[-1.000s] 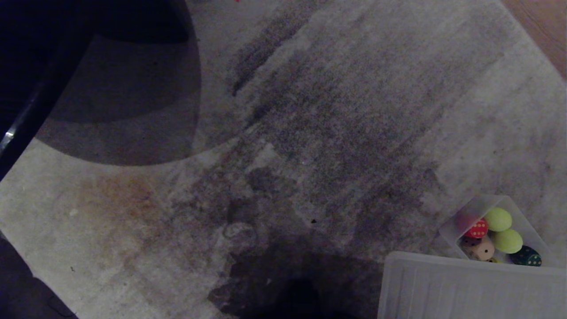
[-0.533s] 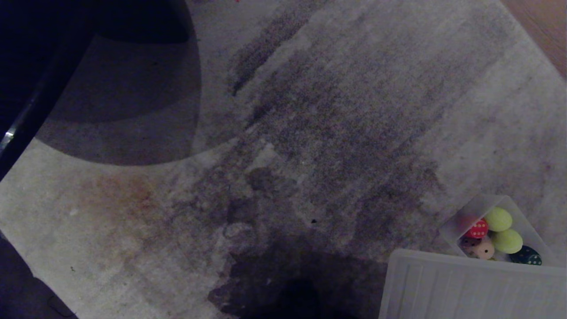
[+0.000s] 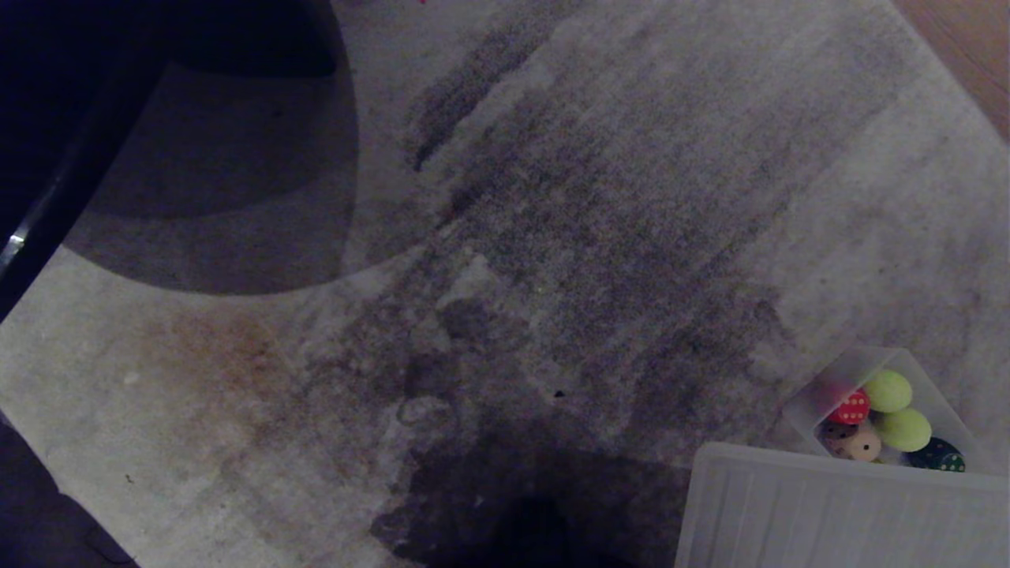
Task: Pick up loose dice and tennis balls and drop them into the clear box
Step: Close the lid
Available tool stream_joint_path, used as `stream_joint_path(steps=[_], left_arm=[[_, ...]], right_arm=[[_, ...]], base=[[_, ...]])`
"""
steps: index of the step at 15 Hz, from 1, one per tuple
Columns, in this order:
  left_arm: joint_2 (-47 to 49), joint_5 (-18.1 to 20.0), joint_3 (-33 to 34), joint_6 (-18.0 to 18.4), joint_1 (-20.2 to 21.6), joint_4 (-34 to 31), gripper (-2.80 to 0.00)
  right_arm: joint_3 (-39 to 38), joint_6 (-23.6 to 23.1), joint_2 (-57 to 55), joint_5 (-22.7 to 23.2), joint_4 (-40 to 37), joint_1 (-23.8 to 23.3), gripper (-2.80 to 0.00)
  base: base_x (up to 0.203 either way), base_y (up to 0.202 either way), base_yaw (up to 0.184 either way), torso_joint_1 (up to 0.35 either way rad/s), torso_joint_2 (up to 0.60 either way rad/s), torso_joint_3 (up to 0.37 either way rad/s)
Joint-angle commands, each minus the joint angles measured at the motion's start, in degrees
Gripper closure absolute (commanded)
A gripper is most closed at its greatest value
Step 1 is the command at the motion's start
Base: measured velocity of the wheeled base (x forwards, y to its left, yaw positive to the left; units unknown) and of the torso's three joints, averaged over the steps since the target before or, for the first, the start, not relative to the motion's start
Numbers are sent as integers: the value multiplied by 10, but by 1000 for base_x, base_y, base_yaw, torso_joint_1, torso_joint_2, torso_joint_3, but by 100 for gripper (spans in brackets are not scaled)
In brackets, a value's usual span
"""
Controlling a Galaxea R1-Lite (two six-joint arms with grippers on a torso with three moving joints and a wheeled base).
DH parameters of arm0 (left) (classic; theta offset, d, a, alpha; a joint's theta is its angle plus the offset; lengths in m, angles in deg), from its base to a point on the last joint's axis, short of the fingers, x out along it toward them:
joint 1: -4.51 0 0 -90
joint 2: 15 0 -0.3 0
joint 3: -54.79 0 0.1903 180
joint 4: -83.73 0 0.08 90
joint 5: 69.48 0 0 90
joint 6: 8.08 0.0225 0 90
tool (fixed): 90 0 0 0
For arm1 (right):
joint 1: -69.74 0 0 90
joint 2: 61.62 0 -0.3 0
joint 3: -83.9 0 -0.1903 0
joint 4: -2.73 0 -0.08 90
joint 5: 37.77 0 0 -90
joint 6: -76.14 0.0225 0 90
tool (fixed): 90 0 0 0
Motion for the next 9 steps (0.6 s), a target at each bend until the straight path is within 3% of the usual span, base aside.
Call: stream_joint_path(steps=[1, 9], left_arm=[[1, -1, 1, -1, 0, 0, 0], [1, 0, 1, 0, 0, 0, 0]], right_arm=[[0, -2, -2, 0, 0, 0, 0], [-1, -2, -2, 0, 0, 0, 0]], base=[[0, 0, 0, 0, 0, 0], [-158, 0, -1, 0, 3, 3]])
